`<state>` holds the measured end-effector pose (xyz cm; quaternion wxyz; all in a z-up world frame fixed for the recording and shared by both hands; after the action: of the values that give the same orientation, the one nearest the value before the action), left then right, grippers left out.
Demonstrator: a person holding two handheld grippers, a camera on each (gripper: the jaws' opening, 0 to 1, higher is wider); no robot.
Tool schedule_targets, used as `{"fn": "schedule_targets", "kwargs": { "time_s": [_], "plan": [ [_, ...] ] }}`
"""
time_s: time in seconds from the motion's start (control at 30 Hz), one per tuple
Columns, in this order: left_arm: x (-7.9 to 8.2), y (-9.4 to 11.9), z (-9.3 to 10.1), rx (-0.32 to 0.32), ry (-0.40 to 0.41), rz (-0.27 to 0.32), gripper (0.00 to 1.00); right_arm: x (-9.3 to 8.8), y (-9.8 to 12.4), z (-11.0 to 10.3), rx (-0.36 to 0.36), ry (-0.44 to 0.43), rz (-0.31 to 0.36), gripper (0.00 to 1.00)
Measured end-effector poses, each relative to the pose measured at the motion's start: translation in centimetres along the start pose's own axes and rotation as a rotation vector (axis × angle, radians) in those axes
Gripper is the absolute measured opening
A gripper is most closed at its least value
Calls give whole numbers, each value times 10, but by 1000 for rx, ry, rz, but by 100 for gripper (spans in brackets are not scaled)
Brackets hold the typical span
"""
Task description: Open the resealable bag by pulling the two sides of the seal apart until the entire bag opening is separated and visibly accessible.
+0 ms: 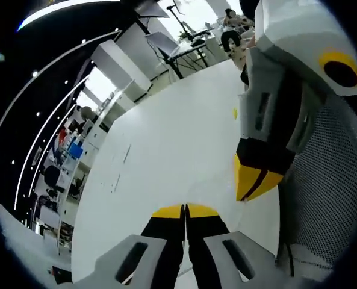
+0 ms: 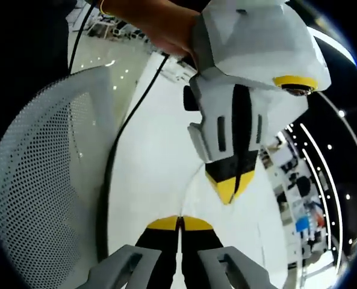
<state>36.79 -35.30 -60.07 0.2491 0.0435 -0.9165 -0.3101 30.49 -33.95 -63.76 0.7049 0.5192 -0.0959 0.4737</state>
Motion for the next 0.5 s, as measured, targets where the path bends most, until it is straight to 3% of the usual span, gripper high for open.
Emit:
{"fn": "schedule_targets", "kwargs": {
  "time_s": [0.13, 0.23, 0.3, 0.4, 0.5],
  "plan": [
    [12, 7, -9, 82, -36, 70, 0, 1, 3, 4, -30, -11, 3, 0],
    [16, 12, -5, 121, -52, 103, 0, -1, 2, 0, -37, -16, 0, 0],
    [11, 10, 6, 111, -60, 102, 0, -3, 0, -4, -32, -17, -9, 0],
    [-2, 5, 29, 30, -50, 65, 0, -10, -6, -15, -2, -43, -37, 0],
    [-12, 4, 42, 0, -23, 50, 0, -14, -11, -23, 25, -93, -40, 0]
  ]
}}
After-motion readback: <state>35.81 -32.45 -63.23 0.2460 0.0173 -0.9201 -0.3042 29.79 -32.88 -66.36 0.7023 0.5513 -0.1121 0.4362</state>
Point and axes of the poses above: the point that each gripper's makers call its tool centre point, and the gripper's own axes: y roughly backward along the fingers, z roughly to its right, x roughly out of its top, the point moved 4 cm from there along y, roughly backward along the fingers, and after that the axes turned 14 degrees about -y, right-handed, at the moved point
